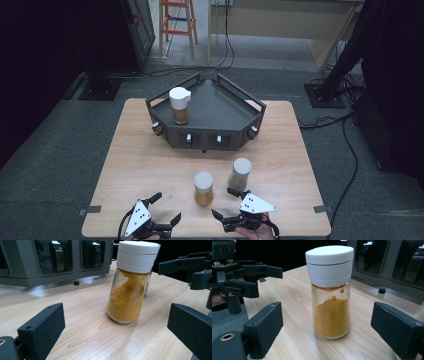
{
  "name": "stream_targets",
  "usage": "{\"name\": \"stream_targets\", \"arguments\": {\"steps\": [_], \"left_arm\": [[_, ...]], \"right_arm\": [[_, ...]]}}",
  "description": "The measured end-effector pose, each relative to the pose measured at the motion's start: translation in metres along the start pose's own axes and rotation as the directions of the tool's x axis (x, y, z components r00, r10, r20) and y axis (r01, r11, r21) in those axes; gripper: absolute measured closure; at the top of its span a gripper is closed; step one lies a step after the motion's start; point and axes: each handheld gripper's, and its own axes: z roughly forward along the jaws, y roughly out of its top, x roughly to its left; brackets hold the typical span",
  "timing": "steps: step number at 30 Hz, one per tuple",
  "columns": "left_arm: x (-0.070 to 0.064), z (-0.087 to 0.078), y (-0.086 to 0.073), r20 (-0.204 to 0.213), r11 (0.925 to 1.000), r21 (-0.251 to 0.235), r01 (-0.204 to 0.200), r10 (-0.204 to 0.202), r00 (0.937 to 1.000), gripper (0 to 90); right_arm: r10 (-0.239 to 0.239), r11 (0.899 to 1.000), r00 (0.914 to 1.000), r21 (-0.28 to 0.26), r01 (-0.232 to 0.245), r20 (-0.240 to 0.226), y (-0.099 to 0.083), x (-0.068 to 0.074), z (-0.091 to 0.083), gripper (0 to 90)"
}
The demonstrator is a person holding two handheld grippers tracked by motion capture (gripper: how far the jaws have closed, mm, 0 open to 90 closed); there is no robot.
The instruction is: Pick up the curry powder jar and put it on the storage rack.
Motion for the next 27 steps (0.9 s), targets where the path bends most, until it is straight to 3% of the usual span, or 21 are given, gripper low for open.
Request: {"name": "stream_targets", "arguments": {"steps": [13,27], "left_arm": [[0.000,0.001,0.000,-0.001,1.0000,0.004,0.001,-0.001,1.0000,1.2],[0.001,0.001,0.000,-0.001,1.0000,0.003,0.002,-0.002,1.0000,1.2]], "right_arm": [[-0.016,1.000,0.9997,0.010,0.016,-0.018,0.008,0.000,0.016,10.5],[-0.034,0.999,0.9994,0.021,0.034,-0.007,0.015,0.002,0.031,10.5]]}}
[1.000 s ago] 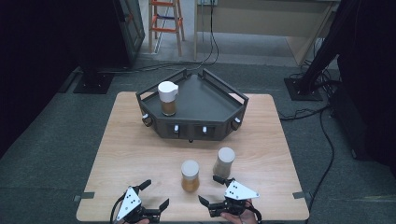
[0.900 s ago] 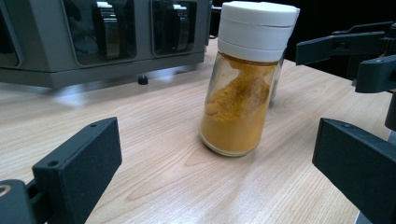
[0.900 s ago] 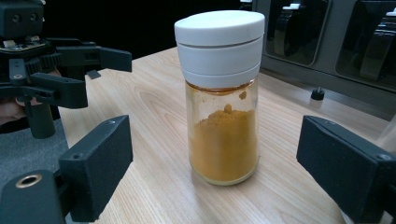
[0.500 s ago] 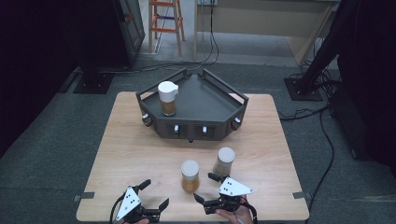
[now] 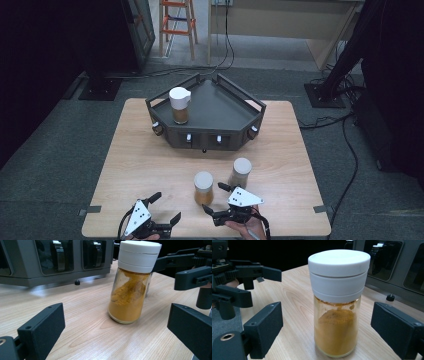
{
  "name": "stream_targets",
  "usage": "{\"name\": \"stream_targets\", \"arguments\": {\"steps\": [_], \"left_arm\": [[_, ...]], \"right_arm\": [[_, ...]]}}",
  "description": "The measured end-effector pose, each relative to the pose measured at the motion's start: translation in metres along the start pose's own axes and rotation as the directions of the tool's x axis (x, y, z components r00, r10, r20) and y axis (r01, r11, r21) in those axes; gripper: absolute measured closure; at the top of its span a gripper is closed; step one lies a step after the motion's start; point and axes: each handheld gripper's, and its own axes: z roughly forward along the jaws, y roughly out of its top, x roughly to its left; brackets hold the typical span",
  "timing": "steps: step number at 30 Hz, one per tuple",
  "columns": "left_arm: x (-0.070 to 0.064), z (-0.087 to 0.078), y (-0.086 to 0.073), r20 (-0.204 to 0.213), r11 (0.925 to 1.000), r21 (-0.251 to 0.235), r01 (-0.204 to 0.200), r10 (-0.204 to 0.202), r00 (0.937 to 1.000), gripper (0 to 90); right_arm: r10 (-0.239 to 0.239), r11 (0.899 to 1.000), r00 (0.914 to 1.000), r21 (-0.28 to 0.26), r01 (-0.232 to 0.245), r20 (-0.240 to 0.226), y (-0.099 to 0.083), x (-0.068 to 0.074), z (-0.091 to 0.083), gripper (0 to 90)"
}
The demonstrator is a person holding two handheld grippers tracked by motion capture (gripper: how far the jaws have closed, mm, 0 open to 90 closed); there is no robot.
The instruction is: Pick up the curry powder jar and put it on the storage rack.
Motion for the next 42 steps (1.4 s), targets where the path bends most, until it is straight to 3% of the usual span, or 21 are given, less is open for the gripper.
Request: {"name": "stream_targets", "arguments": {"steps": [13,26,28,34,39,42], "left_arm": [[0.001,0.000,0.000,-0.001,1.0000,0.000,0.003,-0.003,1.0000,1.2],[0.001,-0.001,0.000,-0.003,1.0000,-0.003,0.005,-0.005,1.0000,1.2],[0.001,-0.001,0.000,-0.002,1.0000,-0.003,0.005,-0.005,1.0000,1.2],[0.001,-0.001,-0.001,-0.001,1.0000,-0.003,0.007,-0.007,1.0000,1.2],[0.002,-0.001,-0.001,0.003,0.9999,0.000,0.013,-0.013,0.9999,1.2],[0.002,-0.001,-0.001,0.004,0.9999,-0.002,0.015,-0.015,0.9999,1.2]], "right_arm": [[0.004,1.000,0.9999,0.001,-0.004,0.012,0.006,0.001,0.016,10.5],[0.011,0.999,0.9989,0.042,-0.013,0.045,0.014,0.004,0.036,11.0],[0.015,0.999,0.9982,0.051,-0.018,0.058,0.015,0.005,0.040,20.0],[-0.009,0.998,0.9958,0.065,0.003,0.091,0.017,0.011,0.042,33.2],[-0.021,0.998,0.9942,0.056,0.016,0.105,0.016,0.015,0.041,34.1],[-0.054,0.998,0.9919,0.049,0.049,0.115,0.017,0.020,0.040,34.8]]}}
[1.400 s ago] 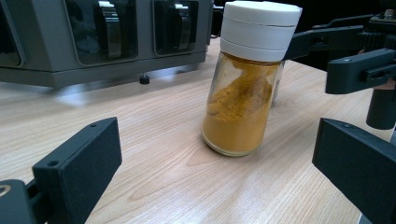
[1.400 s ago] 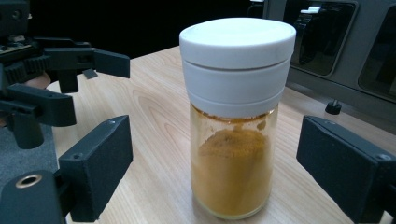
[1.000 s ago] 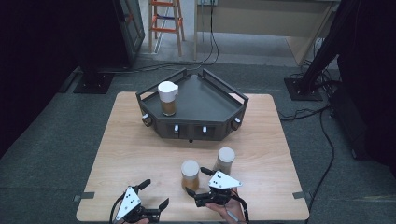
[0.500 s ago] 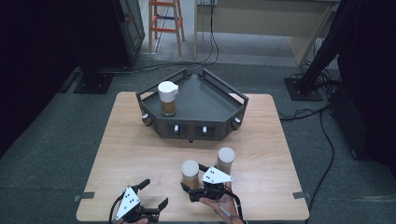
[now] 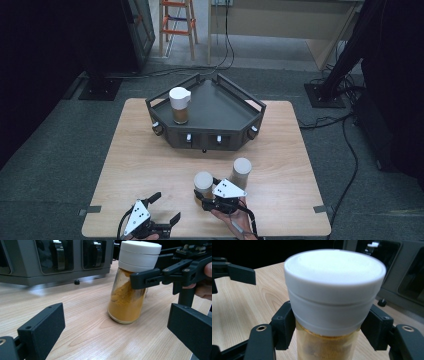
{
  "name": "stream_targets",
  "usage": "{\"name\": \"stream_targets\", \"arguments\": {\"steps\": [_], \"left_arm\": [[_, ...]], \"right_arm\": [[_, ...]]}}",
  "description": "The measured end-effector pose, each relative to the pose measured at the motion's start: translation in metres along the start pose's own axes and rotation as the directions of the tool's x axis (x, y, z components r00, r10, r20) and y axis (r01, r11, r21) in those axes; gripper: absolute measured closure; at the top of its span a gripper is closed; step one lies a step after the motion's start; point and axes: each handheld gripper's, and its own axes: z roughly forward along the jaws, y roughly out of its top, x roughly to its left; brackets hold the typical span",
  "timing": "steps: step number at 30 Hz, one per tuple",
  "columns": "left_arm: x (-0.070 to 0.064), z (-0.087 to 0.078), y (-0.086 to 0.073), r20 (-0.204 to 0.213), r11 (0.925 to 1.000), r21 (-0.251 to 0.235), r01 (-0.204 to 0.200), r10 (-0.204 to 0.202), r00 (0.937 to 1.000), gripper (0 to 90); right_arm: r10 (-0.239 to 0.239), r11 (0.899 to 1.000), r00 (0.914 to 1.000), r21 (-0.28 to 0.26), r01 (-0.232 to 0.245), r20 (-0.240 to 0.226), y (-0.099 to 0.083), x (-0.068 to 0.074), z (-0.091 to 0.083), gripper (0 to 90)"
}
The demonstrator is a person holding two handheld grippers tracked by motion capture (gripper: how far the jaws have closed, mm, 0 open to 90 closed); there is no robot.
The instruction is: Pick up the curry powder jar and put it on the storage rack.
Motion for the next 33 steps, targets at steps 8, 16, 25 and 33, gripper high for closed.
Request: {"name": "stream_targets", "arguments": {"steps": [8,16,25,33], "left_arm": [[0.000,-0.001,0.000,0.001,1.0000,-0.003,-0.001,0.001,1.0000,1.2],[0.000,-0.002,0.000,0.000,1.0000,-0.004,-0.001,0.001,1.0000,1.2],[0.001,-0.002,0.000,-0.003,1.0000,-0.005,-0.001,0.001,1.0000,1.2],[0.001,-0.002,0.000,-0.005,1.0000,-0.005,0.004,-0.004,1.0000,1.2]], "right_arm": [[-0.005,1.000,0.9998,-0.002,0.005,-0.020,0.006,0.004,-0.002,34.9],[0.004,1.000,0.9989,-0.018,-0.005,-0.046,0.022,0.000,-0.008,34.8],[0.021,0.999,0.9980,-0.038,-0.023,-0.059,0.038,-0.009,-0.010,34.8],[0.020,0.999,0.9979,-0.027,-0.021,-0.061,0.050,-0.017,-0.010,34.7]]}}
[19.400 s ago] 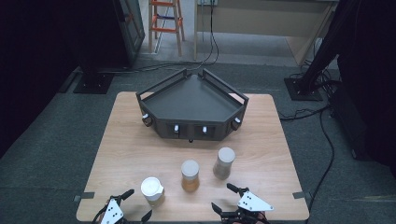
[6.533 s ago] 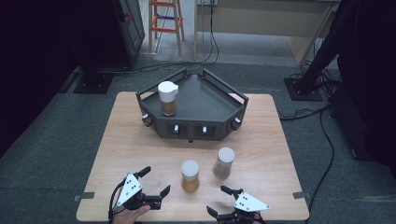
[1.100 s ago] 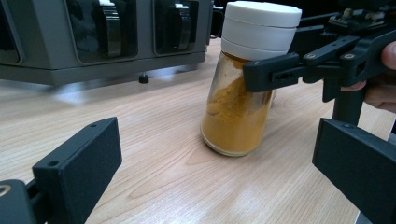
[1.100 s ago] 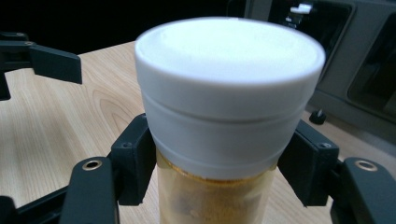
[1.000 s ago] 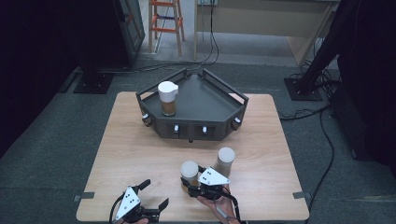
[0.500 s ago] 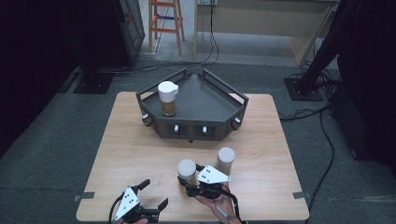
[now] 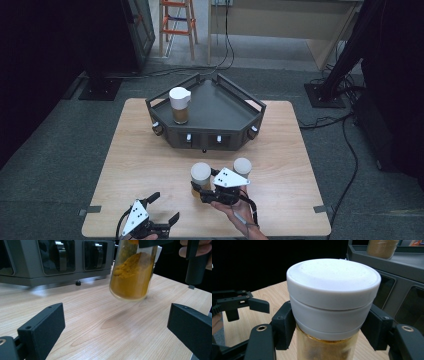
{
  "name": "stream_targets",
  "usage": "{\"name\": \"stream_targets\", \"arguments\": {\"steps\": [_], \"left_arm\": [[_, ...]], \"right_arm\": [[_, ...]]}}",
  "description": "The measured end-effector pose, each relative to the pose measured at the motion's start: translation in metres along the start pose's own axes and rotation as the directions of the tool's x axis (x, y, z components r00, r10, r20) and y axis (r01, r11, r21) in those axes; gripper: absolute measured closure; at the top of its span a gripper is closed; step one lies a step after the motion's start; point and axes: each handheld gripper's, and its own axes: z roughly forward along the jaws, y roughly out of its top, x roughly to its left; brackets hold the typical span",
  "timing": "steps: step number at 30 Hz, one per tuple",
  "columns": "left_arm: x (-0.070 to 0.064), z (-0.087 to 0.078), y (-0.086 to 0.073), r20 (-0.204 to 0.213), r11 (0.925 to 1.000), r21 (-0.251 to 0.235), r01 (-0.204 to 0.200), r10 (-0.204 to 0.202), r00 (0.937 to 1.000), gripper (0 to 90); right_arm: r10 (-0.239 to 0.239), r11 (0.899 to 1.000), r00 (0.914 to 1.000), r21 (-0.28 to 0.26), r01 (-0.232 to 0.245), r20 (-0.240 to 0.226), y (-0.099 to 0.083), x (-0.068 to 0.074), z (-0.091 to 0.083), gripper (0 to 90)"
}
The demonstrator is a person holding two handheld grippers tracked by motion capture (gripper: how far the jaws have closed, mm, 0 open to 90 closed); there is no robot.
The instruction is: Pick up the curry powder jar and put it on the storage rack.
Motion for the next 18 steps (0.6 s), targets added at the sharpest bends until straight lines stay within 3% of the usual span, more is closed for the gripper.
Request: {"name": "stream_targets", "arguments": {"steps": [6,18], "left_arm": [[0.000,0.000,0.000,0.000,1.0000,0.000,-0.002,0.002,1.0000,1.2],[0.001,-0.001,0.000,-0.003,1.0000,0.000,-0.002,0.002,1.0000,1.2]], "right_arm": [[-0.009,1.000,1.0000,0.002,0.009,-0.004,0.013,-0.006,-0.001,34.7],[0.019,1.000,0.9998,-0.011,-0.019,0.007,0.048,-0.025,0.001,34.7]]}}
